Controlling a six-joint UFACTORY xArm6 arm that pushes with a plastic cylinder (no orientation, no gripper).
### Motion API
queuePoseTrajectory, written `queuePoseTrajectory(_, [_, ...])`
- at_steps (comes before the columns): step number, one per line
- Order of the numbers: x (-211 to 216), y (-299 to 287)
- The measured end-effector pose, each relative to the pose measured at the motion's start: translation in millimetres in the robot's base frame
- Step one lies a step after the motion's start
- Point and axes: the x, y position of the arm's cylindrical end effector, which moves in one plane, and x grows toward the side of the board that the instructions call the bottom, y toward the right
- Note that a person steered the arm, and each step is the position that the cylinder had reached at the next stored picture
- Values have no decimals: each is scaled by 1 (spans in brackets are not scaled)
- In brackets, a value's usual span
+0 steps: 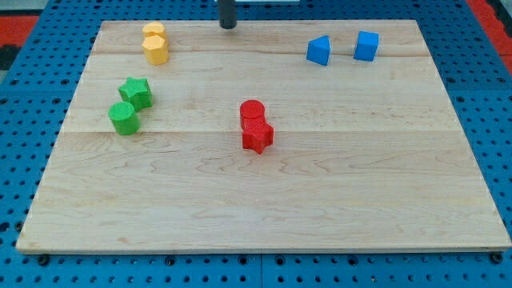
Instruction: Separate the yellow blocks
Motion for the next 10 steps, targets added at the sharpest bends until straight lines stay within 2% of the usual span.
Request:
queuePoseTrajectory(1, [42, -15])
queuePoseTrajectory(2, [104, -53])
queuePoseTrajectory(3, [118, -167])
queuePoseTrajectory(4, [93, -221])
queuePoseTrajectory(5, [70, -170])
queuePoseTrajectory(7, [88, -20])
queuePoseTrajectory(9, [90, -1])
queuePoseTrajectory(10, [73, 1])
